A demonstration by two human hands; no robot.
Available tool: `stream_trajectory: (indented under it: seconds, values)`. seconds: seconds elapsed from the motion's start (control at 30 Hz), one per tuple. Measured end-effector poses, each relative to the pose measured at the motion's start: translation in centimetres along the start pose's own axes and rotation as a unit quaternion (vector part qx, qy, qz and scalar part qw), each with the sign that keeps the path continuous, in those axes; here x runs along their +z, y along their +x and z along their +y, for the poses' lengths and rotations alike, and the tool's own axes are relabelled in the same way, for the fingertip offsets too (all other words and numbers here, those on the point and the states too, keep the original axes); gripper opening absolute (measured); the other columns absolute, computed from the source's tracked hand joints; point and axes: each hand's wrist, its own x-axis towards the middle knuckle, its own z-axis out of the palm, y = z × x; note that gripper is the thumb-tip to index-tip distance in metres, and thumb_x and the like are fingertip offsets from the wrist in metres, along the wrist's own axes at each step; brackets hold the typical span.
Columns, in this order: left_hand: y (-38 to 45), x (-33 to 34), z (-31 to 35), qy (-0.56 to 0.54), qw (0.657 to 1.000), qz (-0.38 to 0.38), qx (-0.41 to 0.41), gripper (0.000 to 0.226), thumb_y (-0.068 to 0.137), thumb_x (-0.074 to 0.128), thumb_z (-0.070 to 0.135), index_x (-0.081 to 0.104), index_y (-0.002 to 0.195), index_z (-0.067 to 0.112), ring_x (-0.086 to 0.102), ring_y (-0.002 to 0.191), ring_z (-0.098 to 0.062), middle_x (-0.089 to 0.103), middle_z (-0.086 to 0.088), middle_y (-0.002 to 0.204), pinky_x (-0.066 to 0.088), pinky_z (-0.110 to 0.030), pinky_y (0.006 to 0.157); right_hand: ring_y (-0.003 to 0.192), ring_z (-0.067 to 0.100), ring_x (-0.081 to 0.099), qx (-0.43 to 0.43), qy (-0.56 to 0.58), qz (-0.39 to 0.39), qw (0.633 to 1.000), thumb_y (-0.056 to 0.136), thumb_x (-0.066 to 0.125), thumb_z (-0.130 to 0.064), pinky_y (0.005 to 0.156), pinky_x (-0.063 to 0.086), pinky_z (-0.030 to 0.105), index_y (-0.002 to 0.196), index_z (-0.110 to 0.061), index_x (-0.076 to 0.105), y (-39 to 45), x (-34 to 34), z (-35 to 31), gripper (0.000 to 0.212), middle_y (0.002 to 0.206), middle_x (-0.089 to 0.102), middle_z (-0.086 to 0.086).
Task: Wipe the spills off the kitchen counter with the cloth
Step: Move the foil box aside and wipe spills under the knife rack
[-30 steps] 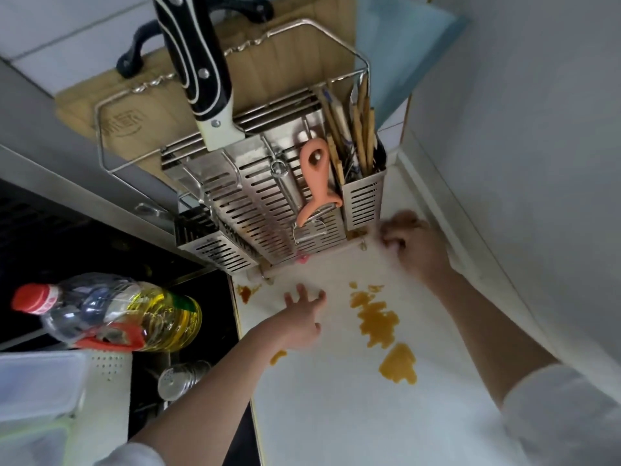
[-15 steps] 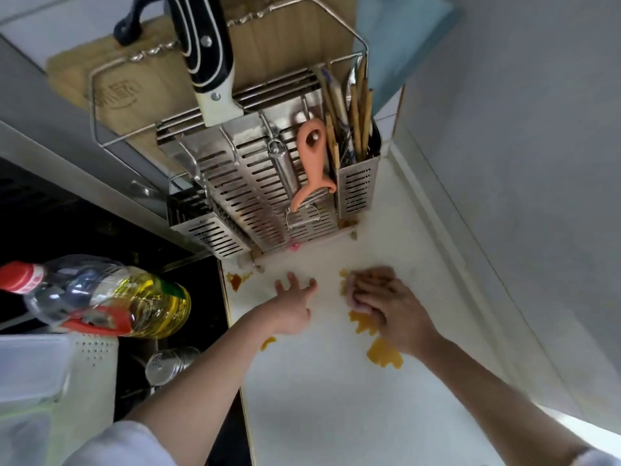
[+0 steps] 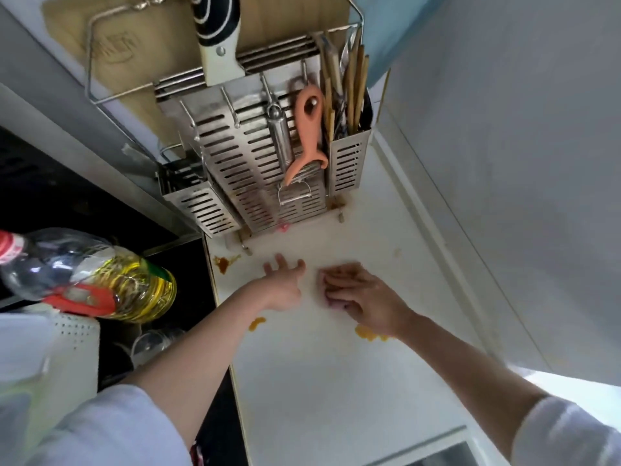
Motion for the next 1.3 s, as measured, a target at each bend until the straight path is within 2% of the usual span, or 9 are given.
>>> stream_trajectory:
  seconds: [0.2, 0.37, 0.6, 0.8, 0.87, 1.0, 1.07, 1.17, 1.3]
  values:
    - [0.0, -0.1, -0.1, 0.041, 0.999, -0.002, -0.008, 0.06, 0.104, 0.025, 0.021, -0.006, 0.156, 0.025, 0.001, 0.148, -0.046, -0.012, -0.022, 0.161, 0.012, -0.055, 0.119, 0.135, 0.035, 0.039, 0.336, -0.109, 0.135, 0.926, 0.088, 0.053, -0.008, 0.111, 0.037, 0.041, 0.125, -0.022, 0.065, 3.7, -3.0, 5.7, 0.041, 0.146, 0.051, 0.004]
    - [0.0, 0.0, 0.0, 0.032, 0.999, -0.001, 0.001, 0.063, 0.103, 0.027, 0.017, -0.006, 0.157, 0.024, 0.0, 0.147, -0.049, -0.014, -0.024, 0.16, 0.011, -0.056, 0.118, 0.132, 0.017, 0.048, 0.064, 0.003, 0.002, 0.998, 0.082, 0.054, -0.019, 0.105, 0.043, 0.032, 0.1, -0.029, 0.074, -1.7, 1.3, -1.7, 0.029, 0.132, 0.062, -0.013]
    - [-0.1, 0.2, 0.3, 0.02, 1.0, 0.01, -0.004, 0.066, 0.1, 0.025, 0.013, -0.009, 0.156, 0.02, 0.0, 0.145, -0.053, -0.017, -0.026, 0.159, 0.014, -0.058, 0.117, 0.135, 0.036, 0.041, 0.397, -0.109, 0.145, 0.899, 0.098, 0.04, -0.026, 0.102, 0.046, 0.046, 0.129, -0.013, 0.062, -2.8, -3.0, 2.5, 0.039, 0.148, 0.048, 0.008]
    - [0.0, 0.4, -0.3, -0.002, 0.999, 0.032, -0.019, 0.062, 0.1, 0.021, 0.012, -0.003, 0.156, 0.016, 0.012, 0.142, -0.055, -0.006, -0.03, 0.159, 0.018, -0.056, 0.117, 0.135, 0.007, 0.041, 0.125, 0.018, -0.001, 0.992, 0.083, 0.06, -0.02, 0.106, 0.042, 0.023, 0.114, -0.034, 0.071, -6.3, 1.0, -3.5, 0.036, 0.139, 0.055, -0.016]
    - [0.0, 0.7, -0.5, -0.011, 0.999, 0.05, -0.011, 0.062, 0.1, 0.026, 0.015, 0.0, 0.157, 0.018, 0.009, 0.144, -0.054, -0.007, -0.026, 0.16, 0.015, -0.056, 0.118, 0.137, 0.004, 0.04, 0.203, 0.001, 0.016, 0.979, 0.086, 0.057, -0.016, 0.109, 0.04, 0.025, 0.118, -0.032, 0.071, -8.3, -0.9, -1.1, 0.038, 0.142, 0.052, -0.016]
    - [-0.3, 1.4, 0.2, -0.029, 0.998, 0.048, -0.012, 0.064, 0.1, 0.026, 0.019, -0.006, 0.157, 0.017, 0.0, 0.143, -0.057, -0.016, -0.028, 0.158, 0.013, -0.057, 0.115, 0.13, 0.028, 0.048, 0.457, -0.108, 0.109, 0.876, 0.095, 0.04, -0.028, 0.103, 0.043, 0.032, 0.132, -0.023, 0.06, -8.9, -1.2, -1.0, 0.042, 0.15, 0.045, 0.0]
    - [-0.4, 1.6, 0.6, -0.065, 0.996, 0.058, -0.004, 0.066, 0.099, 0.029, 0.017, -0.004, 0.157, 0.018, -0.005, 0.142, -0.058, -0.018, -0.027, 0.158, 0.011, -0.058, 0.115, 0.124, 0.023, 0.051, 0.361, -0.074, 0.109, 0.923, 0.088, 0.047, -0.027, 0.099, 0.044, 0.024, 0.122, -0.024, 0.067, -7.8, 1.3, -4.7, 0.039, 0.142, 0.052, -0.002]
    - [-0.9, 2.1, 0.0, -0.123, 0.988, 0.087, 0.03, 0.066, 0.097, 0.037, 0.013, 0.01, 0.157, 0.019, -0.009, 0.144, -0.053, -0.015, -0.025, 0.16, 0.008, -0.054, 0.12, 0.135, 0.003, 0.037, 0.194, -0.001, -0.024, 0.981, 0.09, 0.059, -0.024, 0.105, 0.033, 0.013, 0.124, -0.036, 0.066, -8.0, 2.8, -8.1, 0.037, 0.148, 0.043, -0.021]
    - [-1.6, 4.1, -3.7, -0.139, 0.978, 0.142, 0.069, 0.063, 0.096, 0.044, 0.013, 0.022, 0.155, 0.022, 0.001, 0.151, -0.035, -0.001, -0.016, 0.164, 0.016, -0.045, 0.122, 0.133, 0.002, 0.044, 0.293, -0.017, 0.024, 0.956, 0.091, 0.054, -0.014, 0.104, 0.041, 0.022, 0.126, -0.033, 0.066, -7.9, -1.5, -2.8, 0.041, 0.148, 0.04, -0.025]
